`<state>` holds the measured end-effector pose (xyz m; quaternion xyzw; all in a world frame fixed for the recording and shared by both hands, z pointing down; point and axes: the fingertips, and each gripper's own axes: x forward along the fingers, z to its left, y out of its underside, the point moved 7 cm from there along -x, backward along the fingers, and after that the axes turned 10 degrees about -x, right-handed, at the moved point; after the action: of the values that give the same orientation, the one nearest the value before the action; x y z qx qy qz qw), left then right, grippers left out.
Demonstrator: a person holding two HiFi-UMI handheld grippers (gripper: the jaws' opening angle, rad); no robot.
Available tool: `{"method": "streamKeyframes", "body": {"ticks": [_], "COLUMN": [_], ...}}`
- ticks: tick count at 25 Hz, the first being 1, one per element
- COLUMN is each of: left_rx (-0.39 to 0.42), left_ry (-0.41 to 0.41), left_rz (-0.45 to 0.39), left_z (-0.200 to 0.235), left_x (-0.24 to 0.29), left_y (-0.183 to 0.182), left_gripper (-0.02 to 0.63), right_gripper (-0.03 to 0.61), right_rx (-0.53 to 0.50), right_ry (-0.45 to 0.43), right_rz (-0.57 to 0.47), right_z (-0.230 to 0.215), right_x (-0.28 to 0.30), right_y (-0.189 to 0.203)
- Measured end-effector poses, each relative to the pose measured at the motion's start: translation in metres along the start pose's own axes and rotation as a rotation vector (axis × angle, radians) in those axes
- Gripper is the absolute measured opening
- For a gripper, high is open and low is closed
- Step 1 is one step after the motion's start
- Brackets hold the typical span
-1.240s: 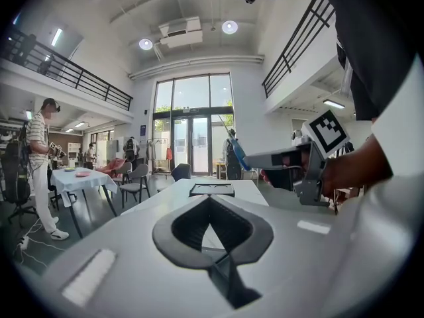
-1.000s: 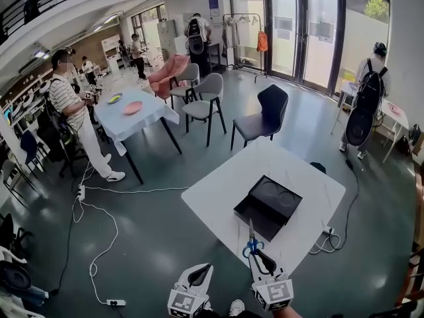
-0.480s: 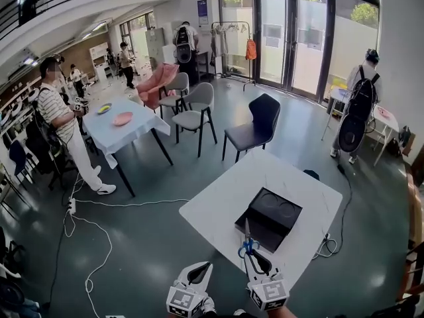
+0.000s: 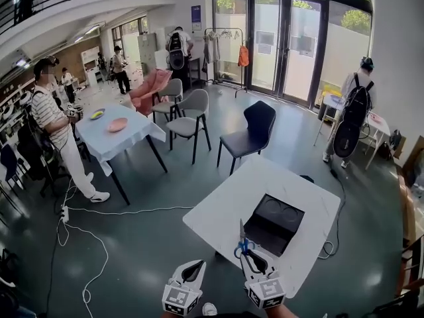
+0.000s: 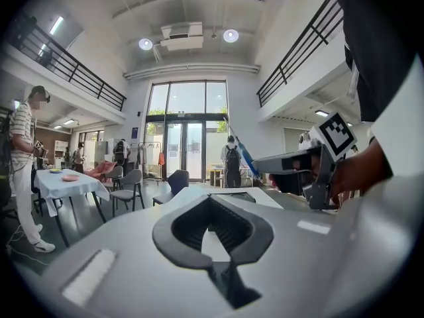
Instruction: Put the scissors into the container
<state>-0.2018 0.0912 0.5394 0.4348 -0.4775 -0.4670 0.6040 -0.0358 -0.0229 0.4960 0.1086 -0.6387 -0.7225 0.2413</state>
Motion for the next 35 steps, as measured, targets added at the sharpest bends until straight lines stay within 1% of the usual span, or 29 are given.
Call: {"method": "streamKeyframes", "body": {"ticks": [4,13,19,21,24,31,35], "left_rx": [0.006,-0.003,0.006,0.011,-0.007,-0.017,0.004], "left_ry": [0.039,0.12,0.161,0.163,0.155,0.186,0.209], "left_rz": [-0.001,0.033,0.053,0.063,0.077,0.113,0.109], "left_z": [0.012,0.021,0.009,0.009,0.006,-0.002,-0.005], "left_x": [-0.003,0.015,0.044,0.055,0.07,0.117,0.15], "left_y": [0.002,0.008,0.005,0.0,-0.009,-0.013,-0.024], "left_gripper": [0.009,0.009,0.009,0.009,0.009,0.009,0.009], "right_gripper": [0.072,0.072,0.072,0.072,0.072,0.072,0.072], "right_rx": [-0.002,-0.021,0.007,0.014,0.028,0.047,0.051], "right_ry": [0.029,0.079,0.113,0.118,0.124,0.14,0.153], "right_rz": [0.016,0.055,0.064,0.058,0.056,0.066,0.05], "right_z": [0.012,0.013,-0.017,-0.028,-0.043,-0.084,-0.109], "right_x": [0.003,0.004,0.01,0.016,0.025,0.046,0.056], "right_y": [-0.002,0.0,0.009,0.009,0.012,0.019,0.02]}}
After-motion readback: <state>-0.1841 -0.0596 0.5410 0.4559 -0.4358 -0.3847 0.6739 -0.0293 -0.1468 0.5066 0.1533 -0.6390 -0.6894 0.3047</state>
